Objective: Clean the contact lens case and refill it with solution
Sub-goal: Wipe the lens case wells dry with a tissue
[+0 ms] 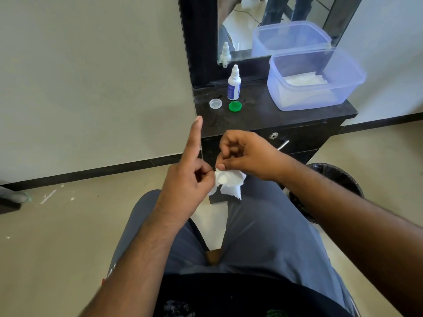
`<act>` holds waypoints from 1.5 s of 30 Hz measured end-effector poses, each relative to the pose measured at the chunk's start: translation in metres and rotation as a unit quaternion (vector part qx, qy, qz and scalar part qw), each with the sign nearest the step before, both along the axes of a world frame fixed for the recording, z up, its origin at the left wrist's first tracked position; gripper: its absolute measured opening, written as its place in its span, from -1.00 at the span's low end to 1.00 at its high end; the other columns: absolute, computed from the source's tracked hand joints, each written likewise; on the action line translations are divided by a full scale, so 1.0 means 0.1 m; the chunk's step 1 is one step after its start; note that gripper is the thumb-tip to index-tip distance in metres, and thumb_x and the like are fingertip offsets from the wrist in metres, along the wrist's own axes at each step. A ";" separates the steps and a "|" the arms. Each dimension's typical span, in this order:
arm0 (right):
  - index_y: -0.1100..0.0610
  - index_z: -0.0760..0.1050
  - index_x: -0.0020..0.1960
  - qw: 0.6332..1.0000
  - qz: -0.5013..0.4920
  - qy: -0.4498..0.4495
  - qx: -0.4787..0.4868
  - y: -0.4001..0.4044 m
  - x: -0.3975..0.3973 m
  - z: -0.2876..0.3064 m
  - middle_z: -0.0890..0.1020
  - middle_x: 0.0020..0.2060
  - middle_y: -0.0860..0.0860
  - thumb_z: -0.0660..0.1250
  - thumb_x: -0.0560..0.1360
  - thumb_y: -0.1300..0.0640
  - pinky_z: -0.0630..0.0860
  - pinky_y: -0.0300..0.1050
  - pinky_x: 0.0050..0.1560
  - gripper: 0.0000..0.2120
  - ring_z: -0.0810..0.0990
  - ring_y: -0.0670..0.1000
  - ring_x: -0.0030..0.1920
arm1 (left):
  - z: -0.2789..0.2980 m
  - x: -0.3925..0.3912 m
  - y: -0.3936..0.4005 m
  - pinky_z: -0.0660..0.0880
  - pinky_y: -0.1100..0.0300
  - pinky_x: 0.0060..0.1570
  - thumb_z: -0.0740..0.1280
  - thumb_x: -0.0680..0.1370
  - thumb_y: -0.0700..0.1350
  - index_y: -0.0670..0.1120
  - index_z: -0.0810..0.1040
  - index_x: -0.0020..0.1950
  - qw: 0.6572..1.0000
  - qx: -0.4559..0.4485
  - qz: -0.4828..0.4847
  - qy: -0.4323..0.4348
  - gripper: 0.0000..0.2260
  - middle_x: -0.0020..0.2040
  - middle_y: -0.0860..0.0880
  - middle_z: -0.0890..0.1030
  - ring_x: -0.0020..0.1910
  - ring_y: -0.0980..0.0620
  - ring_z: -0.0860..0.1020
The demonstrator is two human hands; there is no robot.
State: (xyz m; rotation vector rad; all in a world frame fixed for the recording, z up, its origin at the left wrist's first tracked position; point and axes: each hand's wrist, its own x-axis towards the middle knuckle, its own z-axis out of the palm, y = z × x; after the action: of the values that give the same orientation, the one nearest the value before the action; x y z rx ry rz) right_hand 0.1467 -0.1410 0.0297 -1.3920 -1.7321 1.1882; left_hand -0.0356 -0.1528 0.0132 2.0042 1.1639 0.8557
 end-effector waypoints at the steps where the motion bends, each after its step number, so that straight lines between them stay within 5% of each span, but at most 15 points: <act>1: 0.15 0.39 -0.19 0.997 -0.033 0.070 -0.012 -0.02 0.00 -0.03 0.67 -0.21 0.17 0.42 0.41 0.41 0.58 -0.18 -0.15 -0.74 0.66 -0.06 -0.23 | -0.01 -0.01 0.02 0.49 0.38 -0.13 0.40 0.46 -0.32 0.29 -0.08 0.54 0.999 -0.016 0.023 -0.043 -0.07 -0.32 0.02 0.63 -0.30 0.06 0.58; 5: 0.15 0.38 -0.21 0.945 -0.167 0.279 -0.039 -0.12 -0.05 -0.16 0.67 -0.31 0.11 0.37 0.41 0.47 0.56 -0.16 -0.17 -0.73 0.67 0.01 -0.24 | 0.02 0.01 0.05 0.52 0.27 -0.10 0.39 0.45 -0.38 0.11 0.27 0.46 0.977 -0.053 0.111 -0.177 -0.30 -0.30 -0.07 0.66 -0.28 -0.02 0.62; 9: 0.16 0.40 -0.23 0.892 -0.270 0.360 -0.033 -0.18 -0.21 -0.22 0.69 -0.29 0.10 0.39 0.41 0.45 0.57 -0.11 -0.11 -0.74 0.69 0.05 -0.18 | 0.00 0.05 0.07 0.60 0.12 -0.11 0.43 0.43 -0.38 0.05 0.41 0.33 0.961 -0.122 0.129 -0.211 -0.43 -0.27 -0.08 0.68 -0.26 -0.03 0.65; 13: 0.16 0.40 -0.25 0.898 -0.294 0.329 0.006 -0.16 -0.32 -0.18 0.70 -0.28 0.08 0.42 0.40 0.43 0.62 -0.03 -0.08 -0.73 0.70 0.05 -0.17 | 0.00 0.13 0.01 0.60 0.17 -0.23 0.49 0.40 -0.34 -0.07 0.64 0.09 0.940 -0.216 0.116 -0.239 -0.69 -0.22 -0.08 0.71 -0.25 0.02 0.68; 20: 0.14 0.41 -0.24 0.921 -0.272 0.278 0.003 -0.25 -0.33 -0.21 0.70 -0.25 0.10 0.43 0.41 0.40 0.60 0.08 0.03 -0.75 0.68 0.04 -0.17 | -0.03 0.03 0.06 0.58 0.17 -0.29 0.50 0.38 -0.36 -0.18 0.63 -0.13 0.884 -0.275 0.195 -0.325 -0.85 -0.27 -0.13 0.69 -0.30 -0.06 0.65; 25: 0.12 0.43 -0.26 0.917 -0.288 0.274 0.026 -0.24 -0.33 -0.21 0.70 -0.24 0.13 0.43 0.40 0.42 0.61 0.07 0.03 -0.73 0.69 0.09 -0.13 | -0.07 0.05 0.05 0.60 0.17 -0.27 0.49 0.42 -0.30 -0.24 0.63 -0.03 0.871 -0.344 0.174 -0.304 -0.84 -0.20 -0.18 0.71 -0.29 -0.06 0.68; 33: 0.16 0.44 -0.22 0.919 -0.279 0.275 0.048 -0.33 -0.34 -0.26 0.69 -0.18 0.15 0.43 0.40 0.41 0.62 0.04 -0.01 -0.77 0.69 0.12 -0.09 | -0.13 0.09 0.00 0.61 0.22 -0.33 0.46 0.43 -0.23 -0.21 0.66 -0.09 0.794 -0.457 0.169 -0.363 -0.91 -0.24 -0.15 0.68 -0.31 0.02 0.65; 39: 0.12 0.49 -0.21 0.919 -0.275 0.273 0.070 -0.33 -0.31 -0.22 0.67 -0.25 0.03 0.45 0.38 0.40 0.61 -0.08 -0.04 -0.77 0.67 0.02 -0.16 | -0.10 0.05 0.02 0.53 0.23 -0.32 0.43 0.46 -0.19 -0.13 0.70 -0.14 0.829 -0.433 0.109 -0.337 -0.94 -0.24 -0.10 0.65 -0.29 0.05 0.56; 45: 0.12 0.53 -0.13 0.922 -0.289 0.253 0.042 -0.37 -0.28 -0.23 0.70 -0.20 0.09 0.48 0.38 0.31 0.60 0.13 0.06 -0.82 0.68 0.10 -0.11 | -0.10 0.08 0.00 0.42 0.21 -0.38 0.38 0.51 -0.26 -0.11 0.71 -0.24 0.870 -0.368 0.115 -0.307 -0.83 -0.37 -0.06 0.59 -0.38 0.11 0.50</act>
State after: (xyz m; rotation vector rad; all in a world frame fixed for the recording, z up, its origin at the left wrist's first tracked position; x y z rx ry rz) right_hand 0.1189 -0.1779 0.0067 -1.2693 -0.9112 1.0001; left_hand -0.0275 -0.1533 0.0034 0.8872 1.1158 0.8892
